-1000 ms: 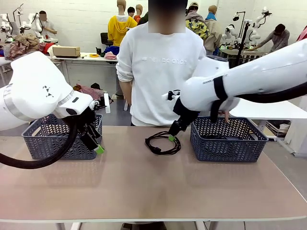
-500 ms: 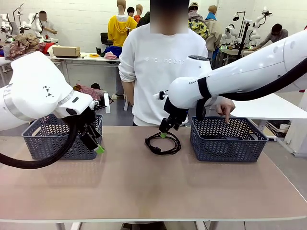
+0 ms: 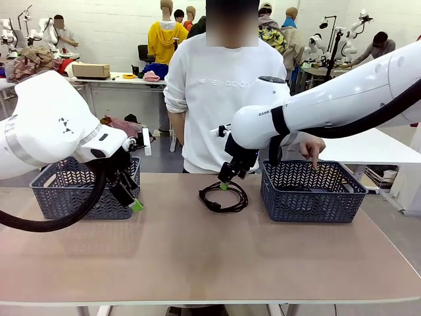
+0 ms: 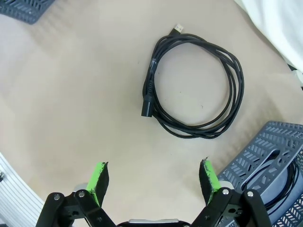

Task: Organize the cables according to human instructions.
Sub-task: Pick up a bundle of cables and place it in the basket indicated by the human.

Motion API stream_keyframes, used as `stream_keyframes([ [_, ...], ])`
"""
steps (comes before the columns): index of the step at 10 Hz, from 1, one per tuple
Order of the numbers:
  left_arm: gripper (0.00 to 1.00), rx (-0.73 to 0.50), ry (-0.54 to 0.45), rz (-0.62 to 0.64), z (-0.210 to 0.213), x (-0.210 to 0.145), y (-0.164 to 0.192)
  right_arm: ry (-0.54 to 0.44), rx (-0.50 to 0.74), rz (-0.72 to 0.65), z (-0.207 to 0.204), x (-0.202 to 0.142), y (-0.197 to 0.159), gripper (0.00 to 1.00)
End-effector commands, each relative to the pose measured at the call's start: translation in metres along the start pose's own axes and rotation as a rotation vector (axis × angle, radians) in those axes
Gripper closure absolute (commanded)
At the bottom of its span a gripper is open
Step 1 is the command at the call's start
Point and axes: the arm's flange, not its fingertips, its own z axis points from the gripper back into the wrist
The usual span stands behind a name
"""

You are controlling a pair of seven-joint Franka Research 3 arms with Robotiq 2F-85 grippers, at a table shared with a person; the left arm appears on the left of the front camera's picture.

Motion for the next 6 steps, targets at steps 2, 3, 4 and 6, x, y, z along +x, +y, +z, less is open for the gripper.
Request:
stream_keyframes([
  [2,0.0,-0.005,-0.001,0.002,0.001,0.0,0.0,0.01,0.026,-0.041,-0.005,0.002,0.0,0.0],
  [3,0.0,-0.005,-0.001,0.002,0.001,0.0,0.0,0.023,0.029,-0.066,-0.012,0.01,0.003,0.0],
  [4,0.0,-0.005,-0.001,0.002,0.001,0.0,0.0,0.027,0.009,-0.093,-0.02,0.016,0.007,0.0],
  [6,0.0,-0.005,-0.001,0.002,0.001,0.0,0.0,0.032,-0.015,-0.141,-0.038,0.027,0.014,0.0],
])
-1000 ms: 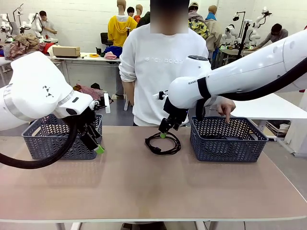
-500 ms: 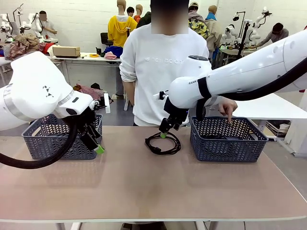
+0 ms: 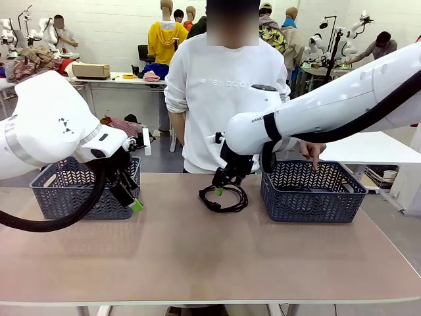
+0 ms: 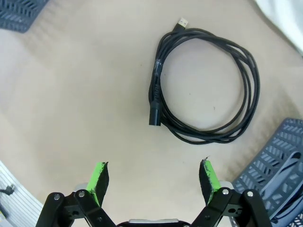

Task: Organize the cables according to human instructions.
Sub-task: Pick up a bundle of cables and place it in the basket indicated by the human.

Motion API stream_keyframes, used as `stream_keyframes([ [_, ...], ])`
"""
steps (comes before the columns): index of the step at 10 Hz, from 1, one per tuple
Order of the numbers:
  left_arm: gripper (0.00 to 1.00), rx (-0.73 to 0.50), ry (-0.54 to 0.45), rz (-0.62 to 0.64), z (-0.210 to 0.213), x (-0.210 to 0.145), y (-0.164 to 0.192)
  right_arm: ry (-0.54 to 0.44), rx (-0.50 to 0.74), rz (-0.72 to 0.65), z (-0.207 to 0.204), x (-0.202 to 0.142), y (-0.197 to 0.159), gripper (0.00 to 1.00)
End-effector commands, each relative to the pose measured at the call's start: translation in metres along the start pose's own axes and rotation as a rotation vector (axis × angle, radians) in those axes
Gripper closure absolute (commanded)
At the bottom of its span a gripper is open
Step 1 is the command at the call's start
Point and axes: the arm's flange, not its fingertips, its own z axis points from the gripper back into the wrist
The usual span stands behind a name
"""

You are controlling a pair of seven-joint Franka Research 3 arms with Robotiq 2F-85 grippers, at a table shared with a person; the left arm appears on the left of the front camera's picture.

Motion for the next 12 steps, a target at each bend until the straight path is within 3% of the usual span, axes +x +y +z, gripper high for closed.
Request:
stream_keyframes([
  [1,0.0,-0.005,-0.001,0.002,0.001,0.0,0.0,-0.011,-0.057,-0.06,-0.013,0.021,0.011,0.0],
  [5,0.0,-0.005,-0.001,0.002,0.001,0.0,0.0,0.003,-0.153,-0.111,-0.047,0.042,0.021,0.0],
  [12,0.0,-0.005,-0.001,0.002,0.001,0.0,0.0,0.043,-0.159,-0.13,-0.085,0.067,0.022,0.0],
])
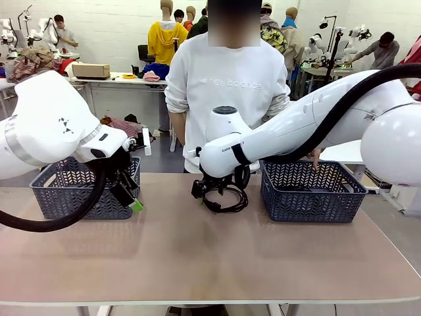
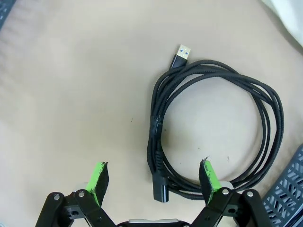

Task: Organize the cables according to human instructions.
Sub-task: Pick up a bundle of cables and place it in the basket indicated by the human.

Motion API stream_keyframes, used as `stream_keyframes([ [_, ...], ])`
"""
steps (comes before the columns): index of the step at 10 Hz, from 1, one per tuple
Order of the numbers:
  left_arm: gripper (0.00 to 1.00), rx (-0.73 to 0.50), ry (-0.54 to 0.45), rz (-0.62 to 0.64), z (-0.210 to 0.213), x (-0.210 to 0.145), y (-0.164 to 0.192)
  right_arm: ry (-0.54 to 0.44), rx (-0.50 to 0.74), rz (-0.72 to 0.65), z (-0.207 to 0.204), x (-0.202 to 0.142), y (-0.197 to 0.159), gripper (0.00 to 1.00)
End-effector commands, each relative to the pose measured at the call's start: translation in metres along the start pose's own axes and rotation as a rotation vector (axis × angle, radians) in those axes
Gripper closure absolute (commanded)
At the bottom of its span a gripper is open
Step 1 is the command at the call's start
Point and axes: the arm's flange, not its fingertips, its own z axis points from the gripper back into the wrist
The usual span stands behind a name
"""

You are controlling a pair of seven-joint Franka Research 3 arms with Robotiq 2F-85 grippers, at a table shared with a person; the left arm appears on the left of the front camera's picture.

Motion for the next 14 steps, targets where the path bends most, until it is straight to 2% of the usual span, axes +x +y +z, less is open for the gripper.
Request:
stream_keyframes([
  [1,0.0,-0.005,-0.001,0.002,0.001,0.0,0.0,0.011,-0.059,-0.043,-0.004,0.012,0.003,0.0],
  [6,0.0,-0.005,-0.001,0.002,0.001,0.0,0.0,0.066,-0.056,-0.109,-0.017,0.027,0.002,0.0],
  [12,0.0,-0.005,-0.001,0.002,0.001,0.0,0.0,0.068,-0.056,-0.137,-0.027,0.034,0.001,0.0],
  [13,0.0,-0.005,-0.001,0.002,0.001,0.0,0.0,0.067,-0.05,-0.141,-0.028,0.035,0.0,0.02],
  [14,0.0,-0.005,-0.001,0.002,0.001,0.0,0.0,0.065,-0.037,-0.149,-0.027,0.036,-0.001,0.19],
])
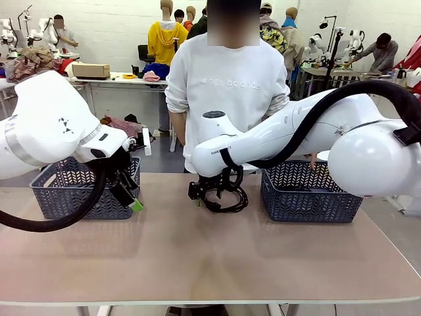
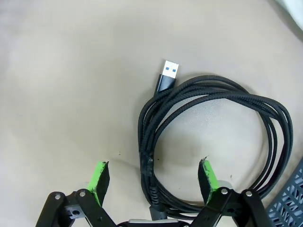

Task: Organize the cables according to human instructions.
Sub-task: Pick up a bundle of cables and place it in the basket indicated by the human.

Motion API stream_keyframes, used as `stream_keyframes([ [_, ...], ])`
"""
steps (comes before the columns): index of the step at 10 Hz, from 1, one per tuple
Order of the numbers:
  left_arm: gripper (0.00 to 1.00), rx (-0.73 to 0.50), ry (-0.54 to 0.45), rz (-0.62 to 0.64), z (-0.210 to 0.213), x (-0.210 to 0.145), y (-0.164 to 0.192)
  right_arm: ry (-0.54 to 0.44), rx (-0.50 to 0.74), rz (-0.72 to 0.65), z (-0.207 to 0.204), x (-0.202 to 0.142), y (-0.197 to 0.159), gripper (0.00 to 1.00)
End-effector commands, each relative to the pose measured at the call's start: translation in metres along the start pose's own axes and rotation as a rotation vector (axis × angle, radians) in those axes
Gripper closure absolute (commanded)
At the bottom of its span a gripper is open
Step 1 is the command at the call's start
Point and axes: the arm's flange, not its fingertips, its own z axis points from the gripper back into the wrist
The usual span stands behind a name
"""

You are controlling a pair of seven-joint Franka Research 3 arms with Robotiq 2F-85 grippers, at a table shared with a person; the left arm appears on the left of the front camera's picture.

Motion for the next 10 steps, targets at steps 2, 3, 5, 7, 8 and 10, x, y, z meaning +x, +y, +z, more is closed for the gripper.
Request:
stream_keyframes([
  [2,0.0,-0.005,-0.001,0.002,0.0012,-0.0001,0.0003,-0.006,0.011,-0.056,0.0066,0.0073,-0.0003,0.39],
  [3,0.0,-0.005,-0.001,0.002,0.0012,-0.0001,0.0003,-0.008,0.013,-0.06,0.0074,0.0074,-0.0012,0.42],
  [5,0.0,-0.005,-0.001,0.002,0.0012,-0.0001,0.0003,0.001,0.02,-0.065,0.0058,0.0071,-0.003,0.62],
  [7,0.0,-0.005,-0.001,0.002,0.0012,-0.0001,0.0003,0.01,0.029,-0.068,0.0059,0.0072,-0.004,0.82],
  [8,0.0,-0.005,-0.001,0.002,0.0012,-0.0001,0.0003,0.009,0.031,-0.068,0.0061,0.007,-0.0035,0.99],
  [10,0.0,-0.005,-0.001,0.002,0.0012,-0.0001,0.0003,0.013,0.056,-0.067,0.0082,0.0056,-0.0052,1.0],
])
